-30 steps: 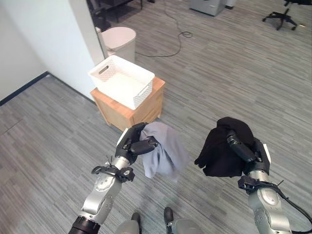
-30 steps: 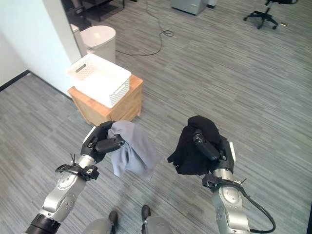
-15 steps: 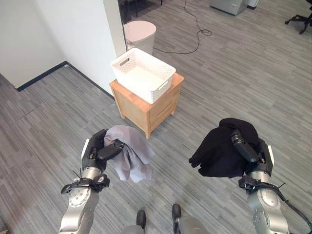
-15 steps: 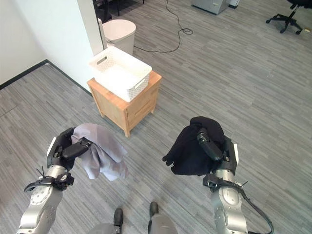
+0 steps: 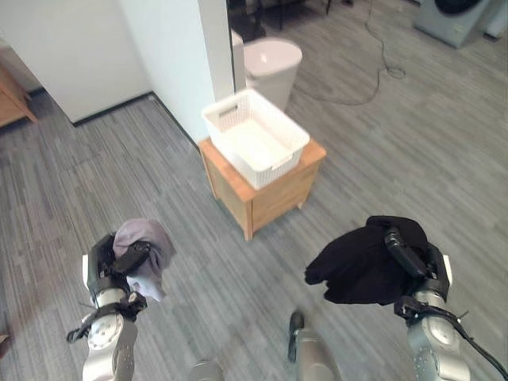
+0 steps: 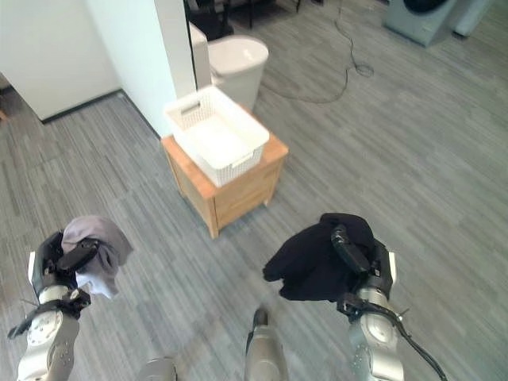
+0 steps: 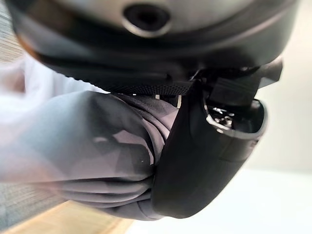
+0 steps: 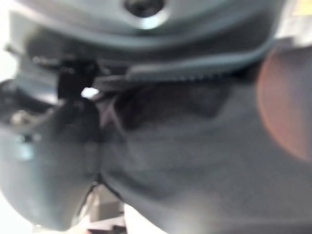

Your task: Pick up bed clothes into laundry basket.

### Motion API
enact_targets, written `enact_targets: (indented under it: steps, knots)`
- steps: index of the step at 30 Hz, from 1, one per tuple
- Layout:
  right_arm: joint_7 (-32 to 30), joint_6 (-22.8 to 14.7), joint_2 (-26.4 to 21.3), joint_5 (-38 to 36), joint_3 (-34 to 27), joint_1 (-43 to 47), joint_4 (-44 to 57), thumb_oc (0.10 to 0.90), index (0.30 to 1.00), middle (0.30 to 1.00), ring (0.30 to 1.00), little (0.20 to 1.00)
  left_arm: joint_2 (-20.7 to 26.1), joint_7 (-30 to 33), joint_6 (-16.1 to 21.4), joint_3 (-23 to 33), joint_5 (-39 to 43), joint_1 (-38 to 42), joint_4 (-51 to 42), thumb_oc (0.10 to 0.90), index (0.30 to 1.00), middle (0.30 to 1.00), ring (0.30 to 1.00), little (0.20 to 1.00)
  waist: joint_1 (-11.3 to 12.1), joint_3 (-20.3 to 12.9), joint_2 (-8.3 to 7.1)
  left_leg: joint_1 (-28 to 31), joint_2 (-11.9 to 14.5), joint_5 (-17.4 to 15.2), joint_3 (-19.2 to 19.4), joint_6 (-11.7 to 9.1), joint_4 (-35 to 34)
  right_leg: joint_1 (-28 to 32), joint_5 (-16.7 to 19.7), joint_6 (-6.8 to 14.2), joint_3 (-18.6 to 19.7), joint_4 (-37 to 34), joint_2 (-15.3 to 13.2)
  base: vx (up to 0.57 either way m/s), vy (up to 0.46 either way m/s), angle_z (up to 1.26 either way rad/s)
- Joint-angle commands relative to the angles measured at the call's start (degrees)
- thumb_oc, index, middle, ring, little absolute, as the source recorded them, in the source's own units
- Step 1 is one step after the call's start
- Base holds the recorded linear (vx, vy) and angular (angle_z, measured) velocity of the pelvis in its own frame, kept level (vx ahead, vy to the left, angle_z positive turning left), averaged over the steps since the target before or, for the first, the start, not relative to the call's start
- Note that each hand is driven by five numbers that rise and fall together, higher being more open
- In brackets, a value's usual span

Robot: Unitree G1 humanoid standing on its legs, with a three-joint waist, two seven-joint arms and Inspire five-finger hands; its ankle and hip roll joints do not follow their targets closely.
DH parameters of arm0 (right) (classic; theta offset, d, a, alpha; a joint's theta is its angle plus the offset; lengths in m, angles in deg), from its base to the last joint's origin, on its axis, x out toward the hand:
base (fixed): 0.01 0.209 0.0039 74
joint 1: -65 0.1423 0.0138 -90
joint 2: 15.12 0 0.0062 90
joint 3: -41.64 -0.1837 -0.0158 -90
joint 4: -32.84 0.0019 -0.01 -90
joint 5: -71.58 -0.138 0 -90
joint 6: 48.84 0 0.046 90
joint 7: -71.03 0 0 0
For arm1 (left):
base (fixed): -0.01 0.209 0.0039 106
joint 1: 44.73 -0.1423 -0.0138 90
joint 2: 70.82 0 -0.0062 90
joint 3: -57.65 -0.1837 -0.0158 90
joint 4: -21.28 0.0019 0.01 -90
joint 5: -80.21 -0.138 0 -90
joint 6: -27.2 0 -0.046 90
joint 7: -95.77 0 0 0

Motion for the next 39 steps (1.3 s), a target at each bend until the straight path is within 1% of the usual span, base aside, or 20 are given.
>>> enact_targets:
  steps: [1, 2, 3, 5, 6, 8, 9, 12, 13, 14, 17, 21, 23, 24, 25, 26, 30, 32, 34, 39]
  knots:
    - [-2.2, -9.4, -5.2, -2.4, -2.1, 4.0, 8.9, 0.400, 0.300, 0.300, 0.300, 0.300, 6.1, -0.9, 9.0, 2.7, 0.6, 4.0, -9.8, 0.400, 0.300, 0.300, 0.300, 0.300, -1.6, -3.6, -1.42, 4.4, -0.3, -1.4, 6.1, 0.6, 7.7, 9.0, 3.1, 3.2, 0.4, -16.6, -0.1, 0.51, -0.255, -0.26]
    - [-2.6, -9.3, -6.0, -2.4, -3.0, 4.0, 10.1, 0.400, 0.300, 0.300, 0.300, 0.300, 6.4, -0.8, 9.2, 2.1, 1.2, 5.3, -9.5, 0.400, 0.300, 0.300, 0.300, 0.300, -0.7, -3.2, -1.23, -1.5, 2.8, -1.1, 11.0, -0.1, -0.6, 13.7, 0.9, 3.8, -0.4, -18.1, 0.0, 0.38, -0.126, 0.20]
    - [-2.6, -9.3, -6.1, -2.4, -3.1, 3.9, 10.2, 0.400, 0.300, 0.300, 0.300, 0.300, 6.4, -0.8, 9.2, 2.0, 1.3, 5.4, -9.4, 0.400, 0.300, 0.300, 0.300, 0.300, -0.5, -3.1, -1.17, -1.0, 2.8, -1.2, 11.1, -0.2, -1.1, 14.0, 0.8, 3.7, -0.4, -18.2, 0.0, 0.52, -0.108, 0.64]
    - [-2.8, -9.1, -6.6, -1.6, -3.2, 3.7, 10.4, 0.400, 0.300, 0.300, 0.300, 0.300, 6.4, -0.3, 9.5, 1.4, 1.5, 6.2, -8.5, 0.400, 0.300, 0.300, 0.300, 0.300, 0.1, -3.4, -0.32, -2.3, 2.7, -1.5, 11.8, -0.6, -9.3, 15.2, -0.9, 4.2, -0.4, -18.0, 0.4, 0.37, 0.044, 0.44]
    - [-2.6, -8.6, -6.8, -0.9, -3.0, 3.6, 10.6, 0.400, 0.300, 0.300, 0.300, 0.300, 6.2, 0.5, 9.8, 1.4, 1.7, 6.6, -7.8, 0.400, 0.300, 0.300, 0.300, 0.300, 1.4, -4.0, 0.44, -2.8, 0.4, -2.1, 9.4, -0.5, -17.4, 16.2, -2.3, 4.5, 0.3, -17.7, 1.4, 0.39, 0.031, -0.17]
    - [-2.6, -8.6, -6.9, -0.9, -3.0, 3.6, 10.6, 0.400, 0.300, 0.300, 0.300, 0.300, 6.1, 0.5, 9.9, 1.3, 1.7, 6.6, -7.7, 0.400, 0.300, 0.300, 0.300, 0.300, 1.5, -3.9, 0.28, -2.0, 0.2, -1.9, 9.6, -0.6, -18.4, 16.5, -2.6, 4.5, 0.4, -17.7, 1.2, 0.26, 0.013, -0.40]
    - [-2.2, -8.2, -6.9, 0.2, -2.5, 3.8, 10.3, 0.400, 0.300, 0.300, 0.300, 0.300, 5.7, 1.3, 10.6, 2.1, 1.6, 6.9, -8.0, 0.400, 0.300, 0.300, 0.300, 0.300, 2.8, -4.6, 0.95, -1.9, -1.5, 0.2, 5.8, -1.1, -25.8, 17.9, -3.0, 4.5, 1.9, -18.0, 2.5, 0.33, 0.042, -0.62]
    - [-2.2, -8.4, -6.5, 0.7, -2.8, 3.7, 10.0, 0.400, 0.300, 0.300, 0.300, 0.300, 5.4, 2.5, 11.3, 3.3, 1.3, 7.2, -8.5, 0.400, 0.300, 0.300, 0.300, 0.300, 3.2, -5.2, 1.18, -1.9, -1.0, 1.9, 5.1, -1.6, -29.1, 19.5, -3.7, 4.8, 2.6, -18.7, 2.9, 0.30, 0.050, -0.60]
    - [-2.2, -8.1, -5.4, 1.1, -3.7, 2.7, 10.1, 0.400, 0.300, 0.300, 0.300, 0.300, 5.5, 3.9, 11.8, 4.9, 0.7, 7.8, -8.8, 0.400, 0.300, 0.300, 0.300, 0.300, 3.0, -6.5, 1.23, -0.7, -0.8, 1.0, 5.3, -1.3, -30.2, 20.5, -4.6, 5.0, 3.2, -18.9, 3.1, 0.27, 0.130, -0.57]
    - [-2.6, -8.4, -4.3, 1.6, -4.9, 1.2, 9.7, 0.400, 0.300, 0.300, 0.300, 0.300, 7.4, 6.6, 11.6, 6.3, -4.4, 8.8, -9.5, 0.400, 0.300, 0.300, 0.300, 0.300, 2.4, -7.4, 1.63, 1.0, -0.6, 1.0, 6.1, -0.4, -33.1, 20.4, -4.2, 5.5, 4.0, -19.1, 2.8, 0.27, 0.131, -0.49]
    - [-2.5, -8.4, -3.1, 1.9, -6.0, 0.1, 9.6, 0.400, 0.300, 0.300, 0.300, 0.300, 9.4, 8.0, 12.0, 7.4, -7.8, 10.2, -11.1, 0.400, 0.300, 0.300, 0.300, 0.300, 1.9, -8.2, 1.24, 3.1, -1.1, 0.7, 7.5, 0.2, -35.2, 20.1, -3.9, 6.2, 4.9, -19.1, 2.0, 0.16, 0.140, -0.34]
    - [-1.6, -8.3, -2.7, 2.0, -4.0, 0.6, 8.6, 0.400, 0.300, 0.300, 0.300, 0.300, 18.7, 10.4, 12.2, 7.0, -14.6, 18.4, -12.9, 0.400, 0.300, 0.300, 0.300, 0.300, 1.0, -8.7, 0.44, 4.4, -2.0, -0.5, 10.3, 1.4, -36.2, 18.4, -3.2, 7.6, 6.9, -18.3, 0.3, 0.08, 0.121, -0.23]
    - [-0.9, -8.1, -3.4, 2.3, -1.8, 1.6, 8.9, 0.400, 0.300, 0.300, 0.300, 0.300, 24.3, 10.9, 11.8, 3.9, -16.1, 24.8, -11.5, 0.400, 0.300, 0.300, 0.300, 0.300, 0.3, -8.8, 0.58, 4.9, -2.3, -0.7, 11.2, 1.9, -36.9, 17.4, -2.6, 8.3, 8.0, -18.1, -0.1, 0.01, 0.087, -0.28]
    - [-0.9, -8.1, -3.2, 2.3, -1.8, 1.7, 8.8, 0.400, 0.300, 0.300, 0.300, 0.300, 24.5, 10.9, 12.0, 3.7, -16.1, 25.2, -11.2, 0.400, 0.300, 0.300, 0.300, 0.300, 0.4, -8.7, 0.44, 4.9, -2.3, -0.7, 11.3, 1.9, -37.0, 17.2, -2.6, 8.3, 8.1, -18.0, -0.2, 0.02, 0.064, -0.09]
    - [-0.4, -7.9, -3.6, 2.2, -1.3, 1.9, 8.7, 0.400, 0.300, 0.300, 0.300, 0.300, 27.1, 10.6, 11.9, 2.3, -15.9, 27.8, -10.1, 0.400, 0.300, 0.300, 0.300, 0.300, 0.1, -8.9, 0.51, 5.1, -2.5, -0.8, 11.6, 2.2, -37.3, 16.8, -2.4, 8.6, 8.6, -18.0, -0.3, 0.04, 0.102, 0.07]
    - [0.1, -7.8, -3.9, 1.9, 0.0, 2.3, 8.5, 0.400, 0.300, 0.300, 0.300, 0.300, 34.0, 9.0, 11.0, -1.2, -16.2, 33.5, -8.1, 0.400, 0.300, 0.300, 0.300, 0.300, -0.6, -9.3, 1.14, 5.4, -2.9, -1.1, 12.1, 2.5, -37.9, 16.1, -2.1, 9.2, 9.1, -17.8, -0.7, 0.06, 0.123, 0.09]
    - [1.6, -7.1, -3.7, 1.2, 0.6, 0.6, 7.8, 0.400, 0.300, 0.300, 0.300, 0.300, 43.4, 5.3, 11.0, -11.6, -12.2, 46.2, -0.9, 0.400, 0.300, 0.300, 0.300, 0.300, -2.1, -9.7, 1.95, 6.3, -3.4, -1.7, 12.6, 3.0, -37.9, 16.2, -1.4, 10.2, 9.5, -18.1, -1.4, 0.07, 0.078, -0.13]
    - [1.9, -7.1, -3.7, 1.1, 0.7, 0.2, 7.3, 0.400, 0.300, 0.300, 0.300, 0.300, 45.0, 4.7, 11.0, -14.6, -10.7, 49.7, 1.7, 0.400, 0.300, 0.300, 0.300, 0.300, -2.3, -9.7, 2.08, 6.5, -3.6, -1.8, 12.7, 3.0, -37.9, 16.5, -1.4, 10.4, 9.5, -18.3, -1.5, 0.04, 0.033, -0.02]
    - [2.4, -7.0, -3.3, 0.4, 1.9, -0.6, 7.6, 0.400, 0.300, 0.300, 0.300, 0.300, 48.9, 2.8, 11.1, -23.1, -5.5, 59.8, 8.6, 0.400, 0.300, 0.300, 0.300, 0.300, -3.6, -10.1, 3.01, 7.0, -3.8, -2.3, 13.3, 2.9, -38.1, 16.6, -1.2, 11.2, 9.4, -18.7, -2.0, 0.05, 0.044, -0.01]
    - [2.8, -7.1, -3.1, -1.0, 2.9, -1.2, 6.9, 0.400, 0.300, 0.300, 0.300, 0.300, 52.2, 1.1, 9.9, -36.1, -1.8, 75.2, 20.1, 0.400, 0.300, 0.300, 0.300, 0.300, -5.2, -9.5, 3.97, 6.9, -3.8, -2.3, 14.2, 2.9, -38.2, 15.6, 0.1, 12.3, 9.8, -19.1, -2.2, 0.01, 0.035, -0.07]
